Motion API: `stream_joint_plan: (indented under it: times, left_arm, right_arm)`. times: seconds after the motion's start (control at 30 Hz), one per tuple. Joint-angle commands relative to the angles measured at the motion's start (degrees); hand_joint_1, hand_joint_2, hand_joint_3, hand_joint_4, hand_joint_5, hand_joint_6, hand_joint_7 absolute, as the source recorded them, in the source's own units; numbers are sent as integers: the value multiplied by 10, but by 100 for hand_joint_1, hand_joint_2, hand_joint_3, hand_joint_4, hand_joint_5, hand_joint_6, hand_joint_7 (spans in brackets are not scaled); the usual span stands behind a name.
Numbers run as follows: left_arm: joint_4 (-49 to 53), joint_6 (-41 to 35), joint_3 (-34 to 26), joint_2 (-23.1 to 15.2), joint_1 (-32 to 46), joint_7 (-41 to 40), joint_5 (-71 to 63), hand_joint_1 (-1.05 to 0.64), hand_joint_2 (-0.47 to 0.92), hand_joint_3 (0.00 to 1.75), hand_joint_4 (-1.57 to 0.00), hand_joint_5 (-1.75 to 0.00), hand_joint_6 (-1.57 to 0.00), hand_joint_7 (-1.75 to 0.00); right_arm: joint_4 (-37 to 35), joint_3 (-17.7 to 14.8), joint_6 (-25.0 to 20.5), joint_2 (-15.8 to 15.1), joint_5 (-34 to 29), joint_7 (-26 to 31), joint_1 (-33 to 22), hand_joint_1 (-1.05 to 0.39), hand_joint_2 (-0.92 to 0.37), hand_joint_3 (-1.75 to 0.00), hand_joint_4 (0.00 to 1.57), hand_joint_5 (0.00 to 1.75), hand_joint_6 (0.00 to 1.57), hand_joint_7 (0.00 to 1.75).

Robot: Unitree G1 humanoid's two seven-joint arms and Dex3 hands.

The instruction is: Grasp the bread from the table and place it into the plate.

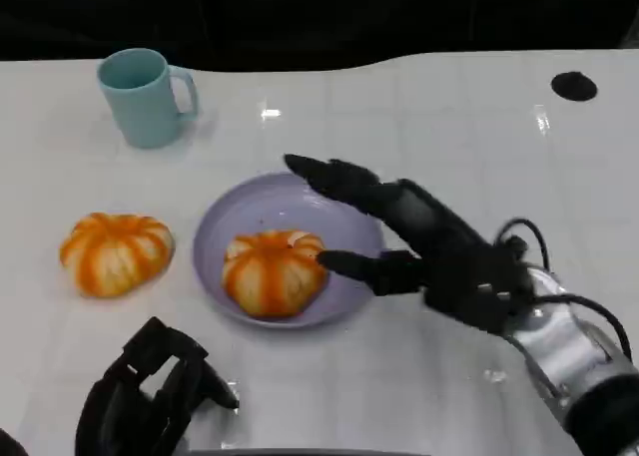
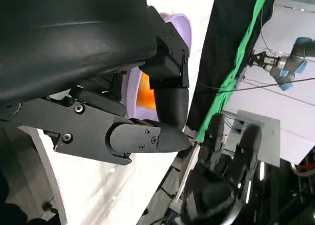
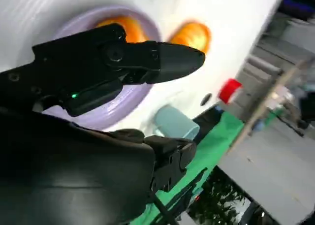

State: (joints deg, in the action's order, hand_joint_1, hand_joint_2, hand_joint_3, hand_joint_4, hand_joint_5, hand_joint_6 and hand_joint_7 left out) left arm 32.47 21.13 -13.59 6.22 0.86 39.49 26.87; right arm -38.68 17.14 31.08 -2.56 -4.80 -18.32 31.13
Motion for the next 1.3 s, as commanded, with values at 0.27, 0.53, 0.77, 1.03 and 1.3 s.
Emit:
stream_joint_plan:
  times: [0.27,0.53,0.77,1.03,1.3]
  left_arm:
    - [5,10,-2,-5,-6,-1,-1,-53,92,26,-62,-175,-50,-154]
    - [15,15,-2,-9,-12,1,-3,-53,92,27,-62,-175,-49,-155]
    - [26,23,-6,-12,-19,5,-1,-52,92,28,-62,-175,-48,-156]
    - [18,14,-3,-17,-16,-3,-5,-53,92,28,-61,-175,-48,-155]
    - [20,15,-3,-21,-18,-2,-8,-51,92,29,-59,-175,-49,-151]
  right_arm:
    - [37,-123,-18,-18,220,-200,-86,-55,-92,-32,65,59,71,22]
    - [46,-191,-80,-7,304,-265,-146,-54,-92,-39,50,146,60,106]
    - [90,-216,-164,-11,323,-284,-199,-56,-92,-39,56,173,54,146]
    - [140,-229,-224,-4,332,-279,-253,-53,-92,-39,74,175,54,174]
    - [141,-229,-228,-8,311,-270,-271,-48,-92,-41,80,175,59,175]
